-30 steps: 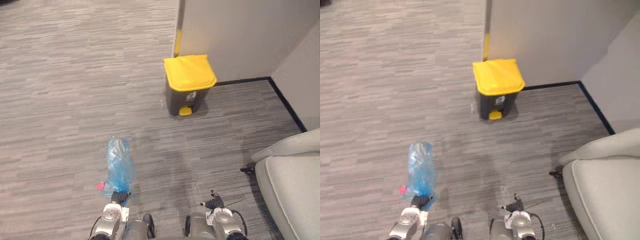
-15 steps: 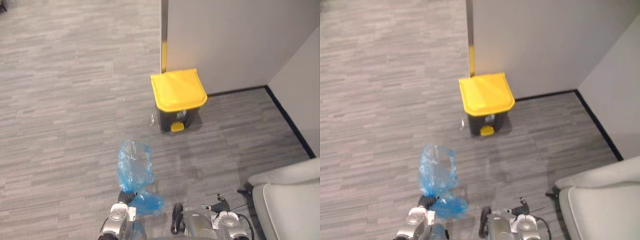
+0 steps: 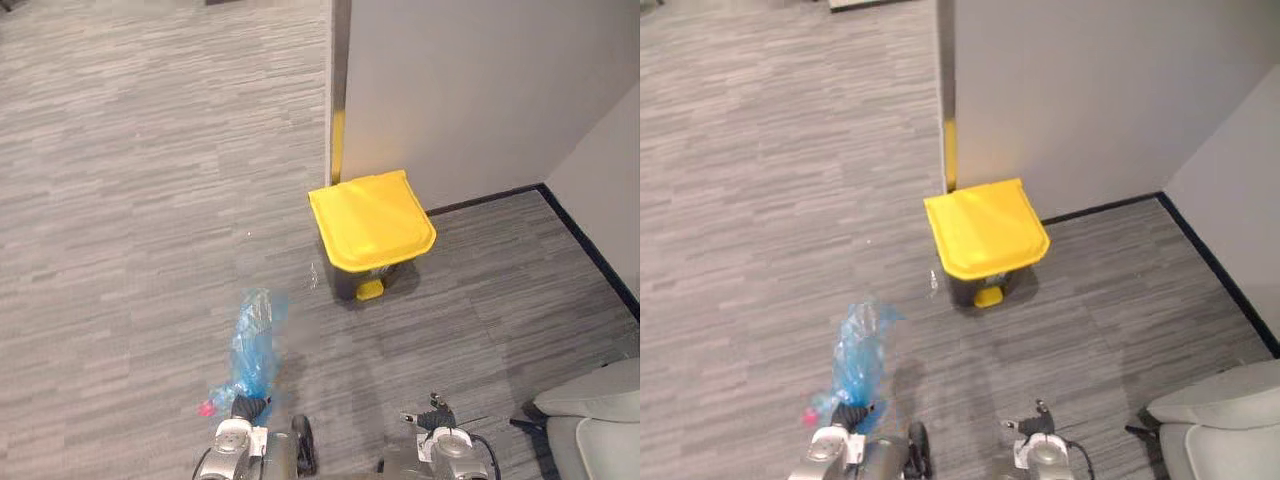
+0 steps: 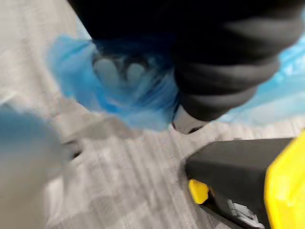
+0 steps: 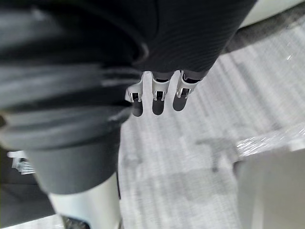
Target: Gather rubbish on tea table into small bin, then transfer packed bag to large trash can.
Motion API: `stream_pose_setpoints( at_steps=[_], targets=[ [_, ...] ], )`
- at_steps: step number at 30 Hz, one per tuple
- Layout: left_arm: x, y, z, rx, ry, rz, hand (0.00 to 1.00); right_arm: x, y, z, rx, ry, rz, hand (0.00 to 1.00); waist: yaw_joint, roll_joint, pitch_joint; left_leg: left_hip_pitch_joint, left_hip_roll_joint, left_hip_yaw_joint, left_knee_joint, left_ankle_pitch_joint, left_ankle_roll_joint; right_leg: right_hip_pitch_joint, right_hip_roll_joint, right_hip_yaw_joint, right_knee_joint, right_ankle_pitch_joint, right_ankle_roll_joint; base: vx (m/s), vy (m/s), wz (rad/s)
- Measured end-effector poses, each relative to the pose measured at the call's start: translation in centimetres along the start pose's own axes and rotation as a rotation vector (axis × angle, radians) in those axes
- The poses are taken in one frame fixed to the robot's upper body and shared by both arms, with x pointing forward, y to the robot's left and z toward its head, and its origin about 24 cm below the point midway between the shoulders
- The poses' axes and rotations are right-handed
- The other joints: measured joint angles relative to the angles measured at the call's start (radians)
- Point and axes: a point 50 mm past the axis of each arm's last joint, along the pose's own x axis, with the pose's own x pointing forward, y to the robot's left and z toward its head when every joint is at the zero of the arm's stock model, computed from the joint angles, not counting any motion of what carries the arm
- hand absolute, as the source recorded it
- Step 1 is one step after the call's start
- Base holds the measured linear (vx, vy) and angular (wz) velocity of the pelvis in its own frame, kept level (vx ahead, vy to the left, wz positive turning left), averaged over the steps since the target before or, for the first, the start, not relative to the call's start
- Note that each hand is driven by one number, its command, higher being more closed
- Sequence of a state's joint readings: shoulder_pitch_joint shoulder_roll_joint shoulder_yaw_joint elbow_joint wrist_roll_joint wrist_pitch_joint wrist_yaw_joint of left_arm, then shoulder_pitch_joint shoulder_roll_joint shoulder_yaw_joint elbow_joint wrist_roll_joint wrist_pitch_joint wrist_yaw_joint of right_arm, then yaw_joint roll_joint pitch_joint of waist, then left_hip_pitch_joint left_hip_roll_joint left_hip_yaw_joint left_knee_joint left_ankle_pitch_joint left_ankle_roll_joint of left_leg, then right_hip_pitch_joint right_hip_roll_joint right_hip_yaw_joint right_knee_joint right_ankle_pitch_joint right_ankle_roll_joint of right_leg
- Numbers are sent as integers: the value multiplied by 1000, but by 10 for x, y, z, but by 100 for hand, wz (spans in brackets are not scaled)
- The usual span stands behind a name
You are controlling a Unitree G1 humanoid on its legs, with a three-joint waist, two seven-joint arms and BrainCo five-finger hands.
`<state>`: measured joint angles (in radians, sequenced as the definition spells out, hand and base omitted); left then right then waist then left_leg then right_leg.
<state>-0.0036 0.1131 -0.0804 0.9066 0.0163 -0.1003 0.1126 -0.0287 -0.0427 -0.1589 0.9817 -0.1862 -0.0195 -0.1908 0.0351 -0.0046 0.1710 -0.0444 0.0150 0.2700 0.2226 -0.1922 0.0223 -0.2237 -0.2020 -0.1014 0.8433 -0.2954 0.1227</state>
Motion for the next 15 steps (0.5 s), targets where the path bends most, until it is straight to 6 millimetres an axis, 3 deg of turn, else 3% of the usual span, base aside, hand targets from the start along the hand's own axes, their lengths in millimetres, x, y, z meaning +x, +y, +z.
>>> stream_pose_setpoints(
  at_steps=[1,3,5,6,7,8,10,13,14,15],
  targets=[
    [1,4,2,5,-6,9,100,0,1,2,-12,-9,5,0,-6,8,4,46,12,-8,-36,0,0,-35,16,-49,-1,-24,-45,401,-47,14],
    [2,6,5,4,-13,20,100,2,2,9,-19,-35,11,0,-17,18,9,84,39,-10,-56,0,0,-101,59,-97,-93,-37,-74,318,-108,9],
    [3,6,6,4,-16,25,100,3,2,13,-21,-46,12,0,-36,21,13,109,58,-23,-71,-1,-3,-145,98,-108,-291,24,-84,329,-174,26],
    [3,9,5,9,-16,31,100,2,2,10,-20,-39,10,0,-46,0,12,139,50,-37,-82,-13,-29,-132,106,-95,-505,167,-79,457,-236,40],
    [3,6,3,0,-2,27,100,3,-4,10,-27,-38,-4,0,-55,10,24,169,65,-63,-84,-38,-70,-95,130,-106,-541,290,-155,400,-198,20],
    [3,2,4,-6,-3,17,100,5,-6,12,-35,-38,-8,0,-47,26,19,165,85,-72,-88,-37,-73,-85,150,-109,-555,291,-153,370,-189,-7],
    [4,-2,6,-11,-4,4,100,7,-14,13,-32,-37,-33,0,-49,24,22,184,94,-104,-100,-2,-110,-92,156,-117,-499,227,-178,301,-183,-2],
    [5,-6,10,-16,-16,-12,100,5,-19,1,-18,2,-48,0,-55,26,21,178,114,-120,-37,8,-128,-52,160,-142,-500,189,-184,241,-119,26],
    [5,-10,10,-26,-15,-18,100,3,-19,-7,-20,26,-49,0,-50,26,22,139,129,-119,85,10,-135,1,166,-147,-539,187,-184,247,-63,23],
    [4,-13,9,-39,-9,-25,100,2,-18,-9,-15,31,-46,0,-48,26,22,82,152,-117,242,5,-163,51,169,-146,-582,185,-189,224,-36,22]
  ],
)
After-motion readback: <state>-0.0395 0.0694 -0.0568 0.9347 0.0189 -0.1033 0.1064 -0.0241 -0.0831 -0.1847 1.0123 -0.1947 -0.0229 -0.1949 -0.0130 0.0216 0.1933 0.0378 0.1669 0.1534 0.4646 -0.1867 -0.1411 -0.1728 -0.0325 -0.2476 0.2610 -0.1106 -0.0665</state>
